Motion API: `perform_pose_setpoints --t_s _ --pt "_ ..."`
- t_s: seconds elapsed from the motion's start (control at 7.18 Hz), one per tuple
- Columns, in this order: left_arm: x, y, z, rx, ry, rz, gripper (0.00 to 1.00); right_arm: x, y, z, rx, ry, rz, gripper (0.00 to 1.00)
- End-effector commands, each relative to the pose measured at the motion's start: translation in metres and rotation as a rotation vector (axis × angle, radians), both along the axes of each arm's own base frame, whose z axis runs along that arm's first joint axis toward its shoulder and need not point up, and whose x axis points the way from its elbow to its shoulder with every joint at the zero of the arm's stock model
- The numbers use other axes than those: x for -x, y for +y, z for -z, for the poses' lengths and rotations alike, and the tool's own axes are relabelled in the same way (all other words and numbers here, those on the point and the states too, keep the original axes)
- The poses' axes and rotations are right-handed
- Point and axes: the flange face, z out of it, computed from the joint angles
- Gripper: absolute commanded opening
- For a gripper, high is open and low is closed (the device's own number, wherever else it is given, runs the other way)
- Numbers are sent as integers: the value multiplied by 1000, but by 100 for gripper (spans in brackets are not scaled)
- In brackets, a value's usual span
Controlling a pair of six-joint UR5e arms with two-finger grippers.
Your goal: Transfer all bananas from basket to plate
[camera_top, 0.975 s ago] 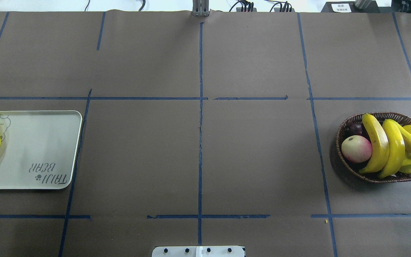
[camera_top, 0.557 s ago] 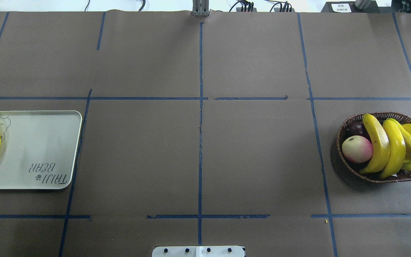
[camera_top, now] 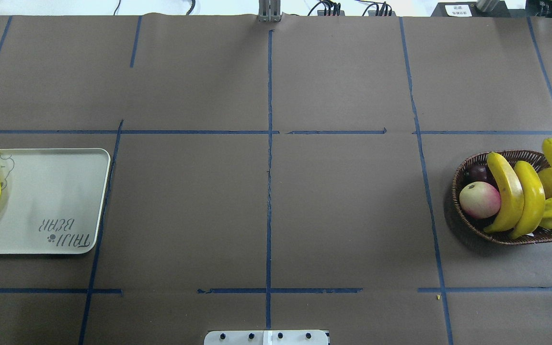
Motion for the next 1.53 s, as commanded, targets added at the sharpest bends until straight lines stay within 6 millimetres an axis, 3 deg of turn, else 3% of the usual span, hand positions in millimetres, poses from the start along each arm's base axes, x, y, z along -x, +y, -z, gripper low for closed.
perform_pose_setpoints --t_s 0.0,0.14,0.28,0.42,0.56,0.7,0.97,1.11,1.25,1.39 --pt "0 0 2 -5 3 0 100 -14 -21 40 -13 -9 -63 4" --pt "0 0 4 -9 4 0 100 -9 -34 71 -37 -20 -66 5" --pt "-1 0 10 -38 16 -2 100 -5 -42 88 -72 -38 -64 5" --pt "-13 3 13 -61 24 -26 100 30 -54 115 -129 -65 -1 6" --pt "-27 1 29 -98 35 -47 100 77 -67 154 -199 -106 73 7" --pt "-36 0 56 -145 58 -63 100 104 -75 187 -242 -141 106 7" --pt "-68 -6 101 -214 106 -109 100 163 -70 229 -240 -200 149 0" --pt "-86 -16 130 -261 140 -135 100 192 -67 257 -196 -221 80 1" --pt "-103 -30 171 -324 180 -150 100 228 -58 283 -196 -234 70 1" --pt "-117 -29 181 -277 209 -178 100 250 -52 303 -231 -236 70 1"
